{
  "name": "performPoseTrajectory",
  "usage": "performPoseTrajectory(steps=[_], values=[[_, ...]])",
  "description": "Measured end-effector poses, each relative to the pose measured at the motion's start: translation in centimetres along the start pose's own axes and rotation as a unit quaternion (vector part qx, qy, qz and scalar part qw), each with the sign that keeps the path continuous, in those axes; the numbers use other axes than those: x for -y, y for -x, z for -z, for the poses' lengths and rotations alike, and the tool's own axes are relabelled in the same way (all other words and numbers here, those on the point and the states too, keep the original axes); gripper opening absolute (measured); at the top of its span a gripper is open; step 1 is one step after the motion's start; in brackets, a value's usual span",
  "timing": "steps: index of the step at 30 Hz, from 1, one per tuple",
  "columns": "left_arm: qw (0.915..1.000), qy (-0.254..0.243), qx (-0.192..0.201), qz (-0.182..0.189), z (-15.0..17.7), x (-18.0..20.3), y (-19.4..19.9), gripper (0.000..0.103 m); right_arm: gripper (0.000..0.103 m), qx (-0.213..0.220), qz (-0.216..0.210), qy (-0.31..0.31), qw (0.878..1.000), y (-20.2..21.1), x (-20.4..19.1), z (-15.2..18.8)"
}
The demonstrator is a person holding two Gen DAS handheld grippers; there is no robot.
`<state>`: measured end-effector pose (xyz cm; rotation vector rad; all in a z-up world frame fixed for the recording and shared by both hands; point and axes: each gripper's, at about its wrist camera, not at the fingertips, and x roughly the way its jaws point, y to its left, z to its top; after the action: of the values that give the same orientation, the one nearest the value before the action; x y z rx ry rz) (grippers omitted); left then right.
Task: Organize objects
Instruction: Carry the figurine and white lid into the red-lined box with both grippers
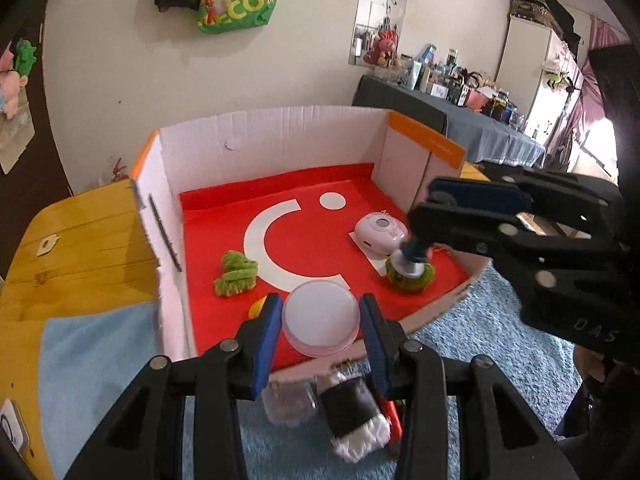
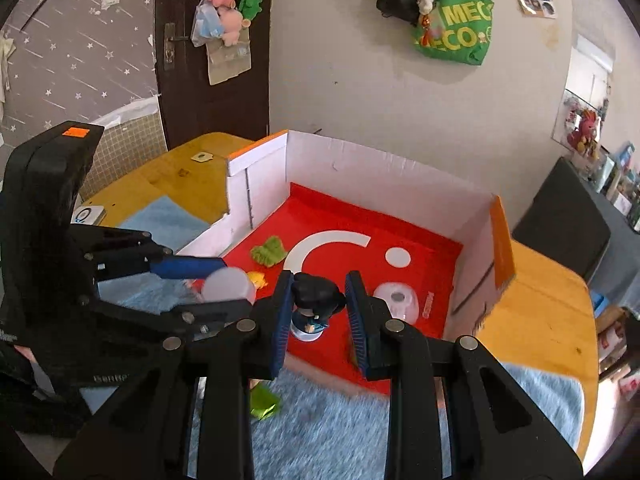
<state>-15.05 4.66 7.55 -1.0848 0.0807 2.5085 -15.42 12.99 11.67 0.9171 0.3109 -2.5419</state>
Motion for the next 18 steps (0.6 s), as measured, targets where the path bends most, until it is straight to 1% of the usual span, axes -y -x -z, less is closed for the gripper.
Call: performPoseTrajectory(steps=[8, 11, 14, 18], values=[[0.9987, -0.004, -0.05, -0.005, -0.5, -0.7, -3.7, 0.041, 0.025, -0.057, -0.011, -0.003, 0.998, -5.3, 1.9, -0.6], [0.9984, -0.003, -0.057, -0.001, -0.4, -0.9, -4.3, 0.041, 0.025, -0.07, -0.019, -0.006, 0.997, -6.5, 2.3, -0.6], [0.998, -0.004, -0.063, 0.001, -0.4, -1.0, -4.9, 0.042, 0.025, -0.085, -0.015, -0.003, 0.996, -7.6, 2.3, -0.6], [0.9973, -0.005, -0.074, 0.003, -0.3, -1.1, -5.5, 0.042, 0.025, -0.098, -0.018, 0.003, 0.995, -8.1, 2.0, -0.1]])
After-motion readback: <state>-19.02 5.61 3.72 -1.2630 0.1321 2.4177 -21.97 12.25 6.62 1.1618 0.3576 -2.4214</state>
